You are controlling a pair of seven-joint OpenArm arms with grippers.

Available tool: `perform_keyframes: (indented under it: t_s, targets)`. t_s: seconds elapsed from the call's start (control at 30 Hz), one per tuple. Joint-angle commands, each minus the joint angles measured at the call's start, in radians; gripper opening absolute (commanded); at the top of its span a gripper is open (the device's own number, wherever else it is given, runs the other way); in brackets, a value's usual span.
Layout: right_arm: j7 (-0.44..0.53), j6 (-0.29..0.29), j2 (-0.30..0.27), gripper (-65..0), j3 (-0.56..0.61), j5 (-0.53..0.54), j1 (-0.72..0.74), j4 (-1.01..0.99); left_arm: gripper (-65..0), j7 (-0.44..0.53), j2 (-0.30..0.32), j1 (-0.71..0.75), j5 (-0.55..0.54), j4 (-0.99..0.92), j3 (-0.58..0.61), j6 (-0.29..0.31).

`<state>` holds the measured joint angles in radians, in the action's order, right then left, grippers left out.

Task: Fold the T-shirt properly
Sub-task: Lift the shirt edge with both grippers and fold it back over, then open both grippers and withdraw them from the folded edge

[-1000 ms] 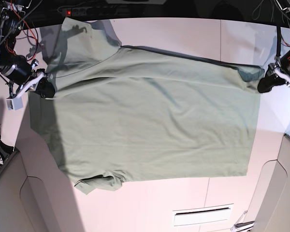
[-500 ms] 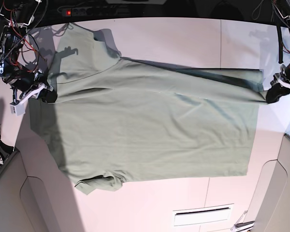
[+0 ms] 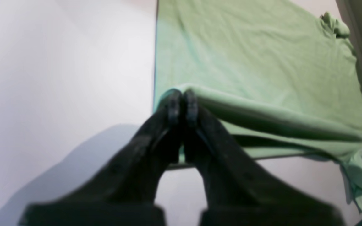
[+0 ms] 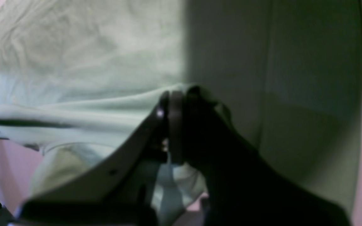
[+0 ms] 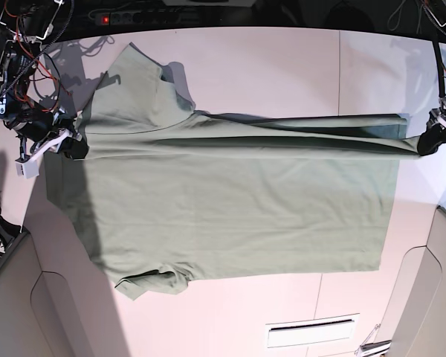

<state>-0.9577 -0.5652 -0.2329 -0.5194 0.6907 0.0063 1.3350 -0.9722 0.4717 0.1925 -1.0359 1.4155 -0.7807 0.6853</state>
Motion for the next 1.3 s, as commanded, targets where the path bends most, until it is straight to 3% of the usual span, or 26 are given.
perform_keyframes:
  t_s: [0.0,0.23,0.3,0.37,0.47,0.6,0.9,1.07,1.27]
  targets:
    - [0.019,-0.006,-0.016,-65.0,-0.004,0.016,0.015,0.014,-65.0,0.018,0.021,-0.003,-0.020,0.014,0.002,0.011]
    - [0.019,-0.007,-0.016,-63.3,-0.004,0.016,0.015,0.014,-65.0,0.018,0.021,-0.004,0.011,0.014,0.050,0.011]
    - [0.019,-0.007,-0.016,-45.7,-0.004,0.017,0.015,0.014,-65.0,0.018,0.021,-0.003,0.024,0.014,0.053,0.011]
    - [0.019,-0.007,-0.016,-37.1,-0.004,0.027,0.015,0.014,-64.0,0.017,0.022,-0.004,0.032,0.014,0.053,0.011]
    - [0.018,-0.007,-0.016,-36.9,-0.004,0.069,0.015,0.026,-55.0,0.017,0.022,-0.004,0.032,0.014,0.053,0.011]
    - [0.005,-0.007,-0.016,-37.0,-0.004,0.091,0.015,0.092,-50.0,0.016,0.025,-0.003,0.032,0.014,0.053,0.011]
    - [-0.102,-0.007,-0.016,-37.3,-0.004,0.072,0.012,0.337,-49.8,-0.023,0.080,-0.004,-0.009,0.015,0.053,0.013]
    - [-0.222,-0.007,-0.013,-46.6,-0.004,0.073,0.011,0.443,-49.8,-0.077,0.154,-0.004,-0.159,0.041,0.051,0.013]
    - [-0.259,-0.006,-0.013,-47.7,-0.004,0.077,-0.088,0.513,-49.8,-0.080,0.196,-0.004,-0.165,0.119,-0.054,0.013]
